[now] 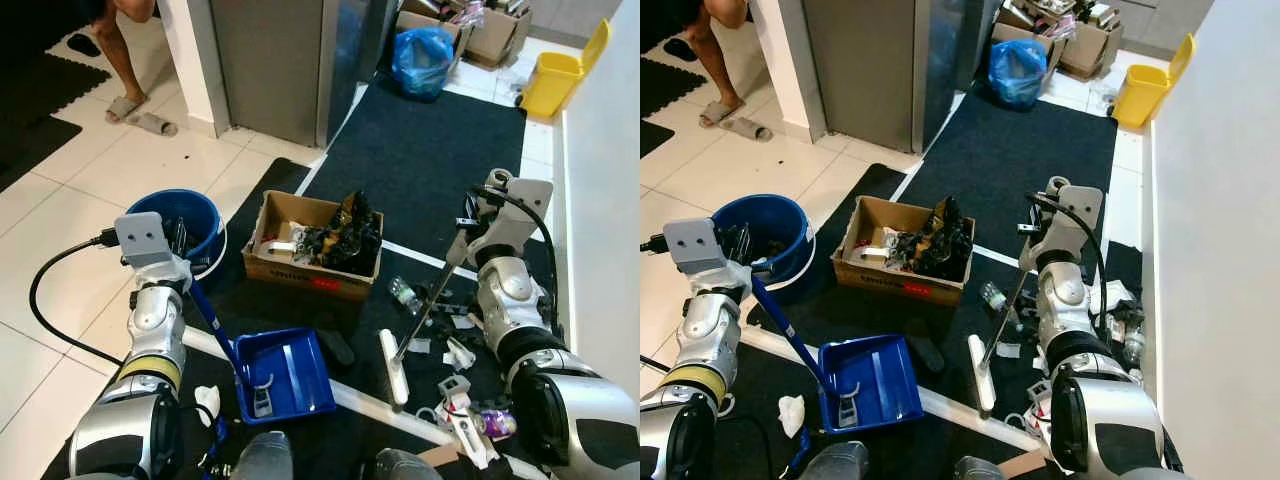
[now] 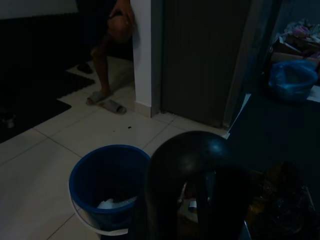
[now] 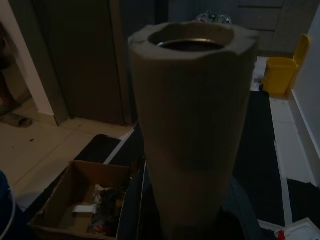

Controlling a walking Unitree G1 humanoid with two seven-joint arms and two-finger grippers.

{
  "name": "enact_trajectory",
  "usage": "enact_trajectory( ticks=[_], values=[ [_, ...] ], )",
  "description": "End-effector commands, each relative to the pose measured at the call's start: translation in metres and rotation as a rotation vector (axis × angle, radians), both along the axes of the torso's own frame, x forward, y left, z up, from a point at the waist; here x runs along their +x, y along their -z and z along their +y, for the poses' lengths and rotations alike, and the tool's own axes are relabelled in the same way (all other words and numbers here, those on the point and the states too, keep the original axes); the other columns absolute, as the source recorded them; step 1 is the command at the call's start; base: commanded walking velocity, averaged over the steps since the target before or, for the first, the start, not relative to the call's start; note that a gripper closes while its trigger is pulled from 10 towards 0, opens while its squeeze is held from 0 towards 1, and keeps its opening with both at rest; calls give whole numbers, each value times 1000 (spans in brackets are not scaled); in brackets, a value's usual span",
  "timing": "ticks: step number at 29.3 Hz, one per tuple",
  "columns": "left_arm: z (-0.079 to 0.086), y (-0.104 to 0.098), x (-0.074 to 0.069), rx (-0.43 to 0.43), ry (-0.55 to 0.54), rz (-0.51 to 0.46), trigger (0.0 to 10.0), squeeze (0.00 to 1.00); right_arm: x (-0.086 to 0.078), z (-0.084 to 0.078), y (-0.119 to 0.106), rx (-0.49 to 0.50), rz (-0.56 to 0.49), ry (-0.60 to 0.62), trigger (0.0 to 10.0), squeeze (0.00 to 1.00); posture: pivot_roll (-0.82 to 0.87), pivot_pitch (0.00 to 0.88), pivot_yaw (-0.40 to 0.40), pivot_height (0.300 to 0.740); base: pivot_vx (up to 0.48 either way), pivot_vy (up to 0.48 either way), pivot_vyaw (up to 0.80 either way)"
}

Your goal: Sweep floor

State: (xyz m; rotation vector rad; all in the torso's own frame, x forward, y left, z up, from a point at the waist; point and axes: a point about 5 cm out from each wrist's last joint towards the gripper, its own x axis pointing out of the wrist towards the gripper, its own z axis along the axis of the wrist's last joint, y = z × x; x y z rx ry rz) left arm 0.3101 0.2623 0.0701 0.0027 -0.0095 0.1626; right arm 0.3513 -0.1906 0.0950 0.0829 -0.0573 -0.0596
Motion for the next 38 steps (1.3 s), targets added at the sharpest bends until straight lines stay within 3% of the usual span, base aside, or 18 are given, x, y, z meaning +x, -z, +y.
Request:
enact_trajectory(
  ticks=[1,16,38],
  values=[
    [2,-12,6,15,6,-52,10000,0,1,-4,-4,-1,-22,18,10000,0,182,0,-72,740,360,0,0],
    [17,-52,14,75,-10,-205,10000,0,0,-3,-2,10,-18,25,10000,0,205,0,-62,740,356,0,0],
    [10,-51,15,73,20,-203,10000,0,-1,-2,-1,18,-16,29,10000,0,208,0,-51,740,373,0,0]
  ],
)
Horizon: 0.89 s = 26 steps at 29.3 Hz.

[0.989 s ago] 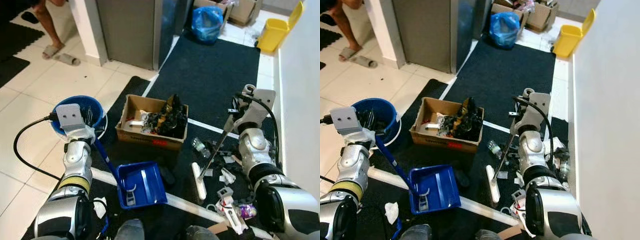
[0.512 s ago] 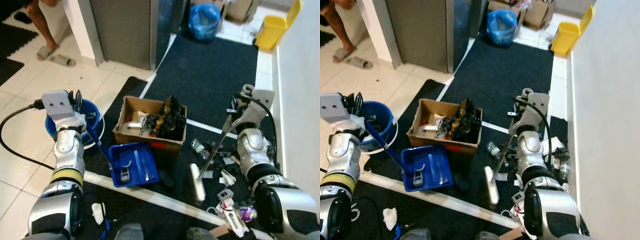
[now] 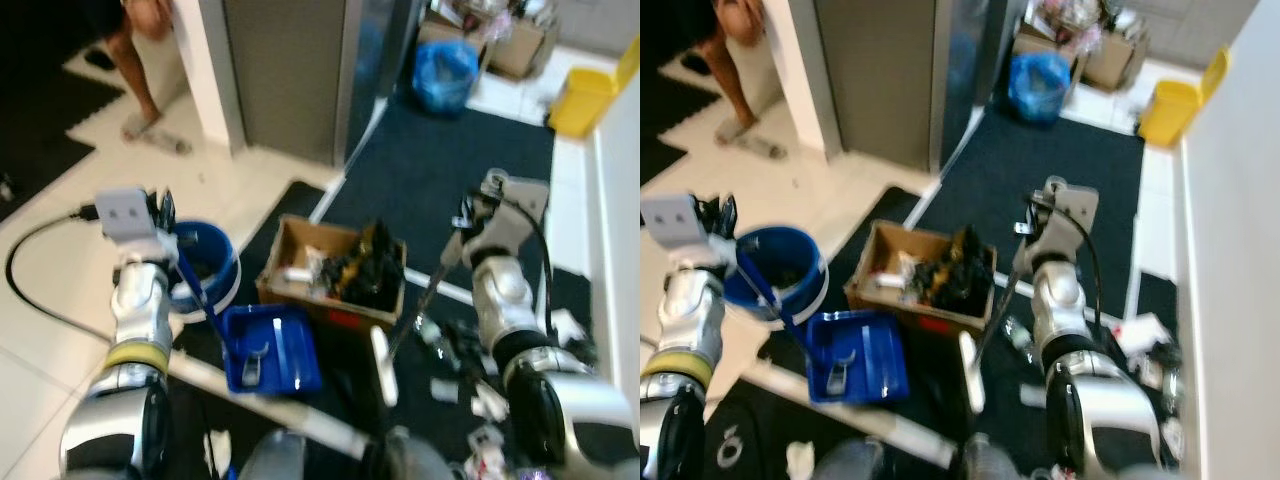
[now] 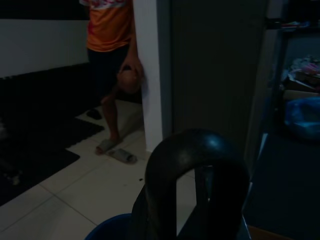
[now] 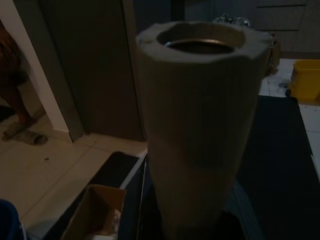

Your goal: Sweep floor

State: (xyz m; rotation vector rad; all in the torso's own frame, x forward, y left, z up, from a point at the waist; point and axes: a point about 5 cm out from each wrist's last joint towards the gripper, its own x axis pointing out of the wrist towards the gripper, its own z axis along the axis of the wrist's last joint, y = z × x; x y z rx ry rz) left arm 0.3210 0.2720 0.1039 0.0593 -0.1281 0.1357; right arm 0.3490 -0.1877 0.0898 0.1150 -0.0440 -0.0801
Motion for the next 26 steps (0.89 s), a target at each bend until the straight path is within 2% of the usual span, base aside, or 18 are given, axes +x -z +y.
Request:
enact_trajectory(
  ticks=[1,3,7,11,15,17,20,26],
  values=[
    [0,-18,4,6,-3,-90,10000,0,2,-5,-6,-15,-29,11,10000,0,208,0,-51,740,379,0,0],
    [0,-18,4,6,-3,-90,10000,0,2,-5,-6,-15,-29,11,10000,0,208,0,-51,740,379,0,0],
    [-13,-8,6,-42,43,-57,10000,0,1,-5,-5,-13,-30,11,10000,0,209,0,-49,740,0,0,0],
    [-19,-5,6,-38,82,-46,10000,0,1,-6,-5,-14,-30,12,10000,0,206,0,-52,740,0,0,0],
    [-34,0,6,-57,150,-29,10000,0,1,-6,-6,-20,-34,12,10000,0,204,0,-52,740,248,-407,0],
    [-36,2,6,-62,156,-25,10000,0,1,-6,-6,-23,-35,12,10000,0,204,0,-52,740,251,-405,0],
    [-44,9,5,-84,178,0,10000,0,0,-7,-6,-40,-36,13,10000,0,201,0,-50,740,0,0,0],
    [-48,12,2,-87,201,2,10000,0,-1,-8,-6,-63,-40,5,10000,0,196,21,-52,740,0,0,0]
  ],
)
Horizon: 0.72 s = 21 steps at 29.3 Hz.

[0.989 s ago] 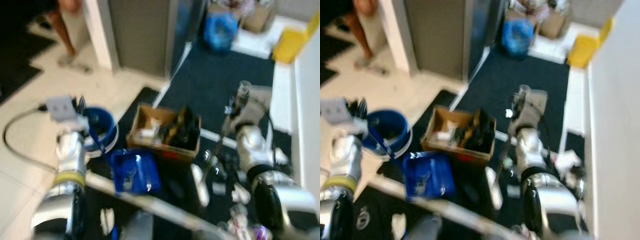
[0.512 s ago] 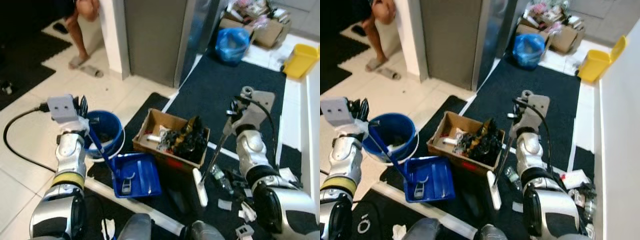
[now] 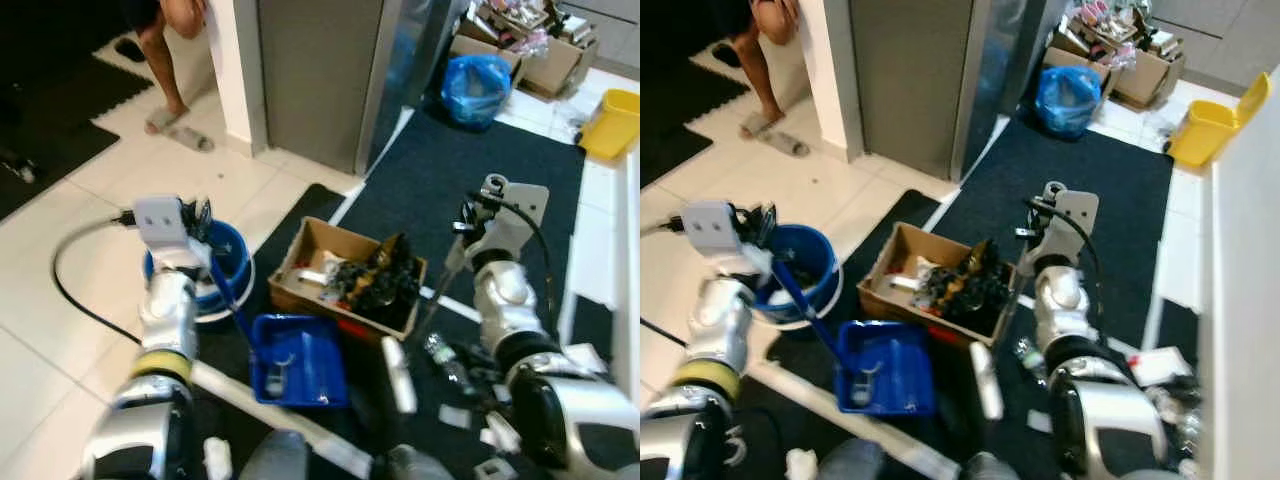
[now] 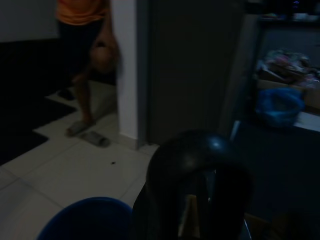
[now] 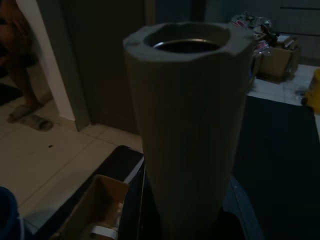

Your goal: Sweep floor

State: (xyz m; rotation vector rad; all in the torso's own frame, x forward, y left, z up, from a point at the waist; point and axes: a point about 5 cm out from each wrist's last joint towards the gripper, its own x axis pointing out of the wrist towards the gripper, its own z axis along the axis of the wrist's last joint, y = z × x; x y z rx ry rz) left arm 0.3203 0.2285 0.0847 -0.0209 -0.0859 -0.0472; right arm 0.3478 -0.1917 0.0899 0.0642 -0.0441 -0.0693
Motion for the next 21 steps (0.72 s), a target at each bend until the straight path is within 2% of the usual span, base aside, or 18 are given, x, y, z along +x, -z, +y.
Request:
enact_trajectory(
  ticks=[1,6,7,10,15,18,21],
  values=[
    [-6,-6,2,-13,25,-37,10000,0,0,-5,-5,-20,-41,10,10000,0,194,34,-54,740,0,0,0],
    [-6,-1,-4,8,64,-10,10000,0,-4,-6,-1,-51,-28,-5,10000,0,190,56,-56,740,0,0,0],
    [-4,1,-7,15,71,-1,10000,0,-6,-6,1,-66,-23,-12,10000,0,187,89,-56,740,0,0,0],
    [-1,3,-12,39,91,14,10000,0,-8,-4,4,-88,-16,-24,10000,0,185,115,-52,740,0,0,0],
    [0,6,-15,45,111,31,10000,0,-9,-3,5,-94,-16,-28,10000,0,186,132,-49,740,0,0,0],
    [2,12,-20,71,143,77,10000,0,-9,-1,6,-98,-13,-33,10000,0,186,140,-48,740,0,0,0],
    [9,13,-27,99,140,89,10000,0,-11,-1,7,-104,-14,-35,10000,0,192,164,-46,740,0,0,0]
  ],
)
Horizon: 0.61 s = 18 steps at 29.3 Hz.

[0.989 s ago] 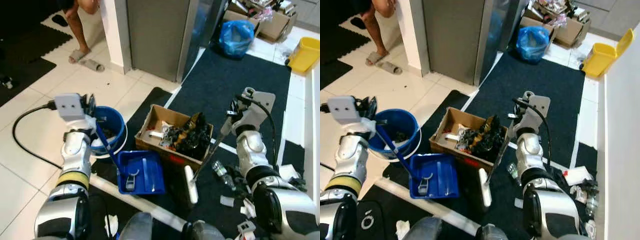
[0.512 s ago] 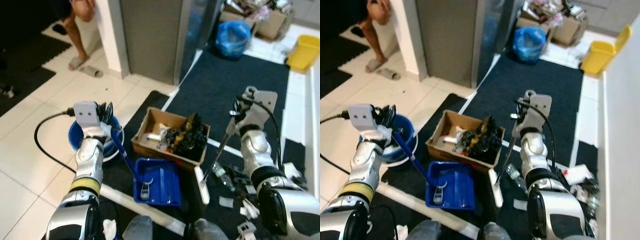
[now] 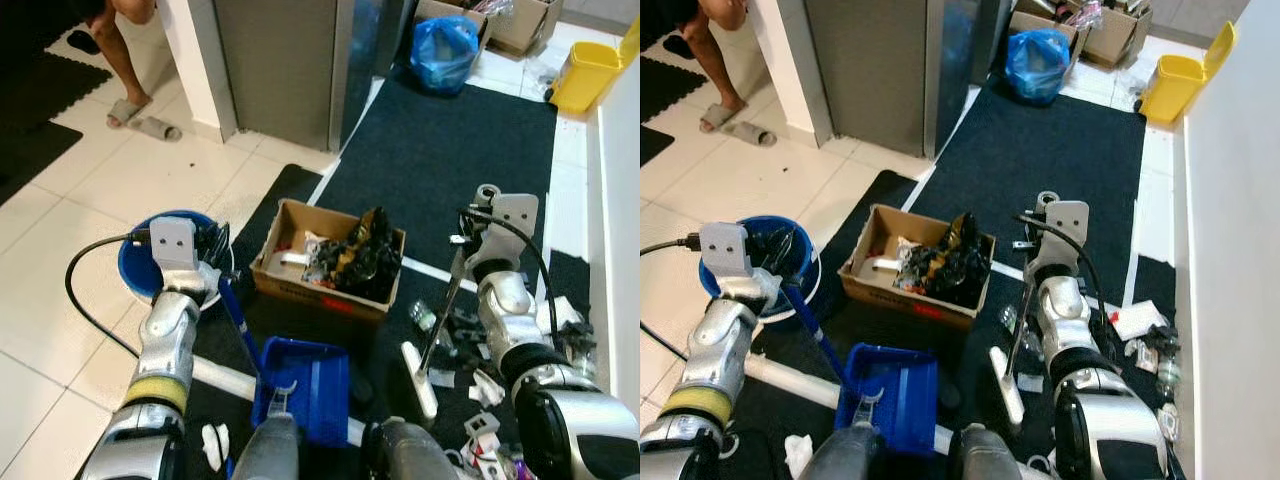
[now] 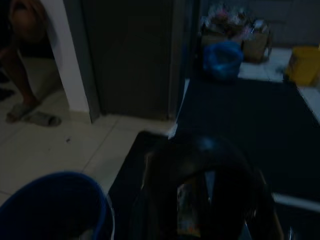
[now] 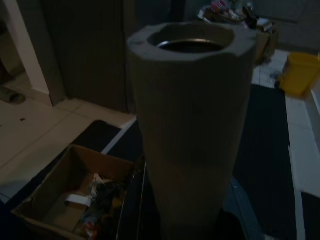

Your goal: Sweep floor

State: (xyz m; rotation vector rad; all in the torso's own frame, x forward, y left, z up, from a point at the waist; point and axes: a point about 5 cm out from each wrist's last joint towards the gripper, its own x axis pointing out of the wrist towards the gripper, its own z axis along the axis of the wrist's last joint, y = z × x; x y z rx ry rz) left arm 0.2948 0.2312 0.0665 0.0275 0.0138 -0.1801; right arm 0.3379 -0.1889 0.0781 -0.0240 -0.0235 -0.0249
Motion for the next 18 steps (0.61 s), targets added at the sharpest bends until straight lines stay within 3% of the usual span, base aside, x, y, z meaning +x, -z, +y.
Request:
enact_trajectory(
  ticks=[1,4,18],
  values=[
    [6,-5,-2,42,11,-10,10000,0,-1,-3,-4,-15,-37,6,10000,0,192,164,-46,740,0,0,0],
    [21,-12,-8,78,-36,-34,10000,0,-3,-3,-3,-18,-34,8,10000,0,199,176,-48,740,0,0,0],
    [35,-27,-7,134,-100,-81,10000,0,-5,-3,-1,-26,-36,1,10000,0,185,213,-51,740,0,0,0]
  ],
)
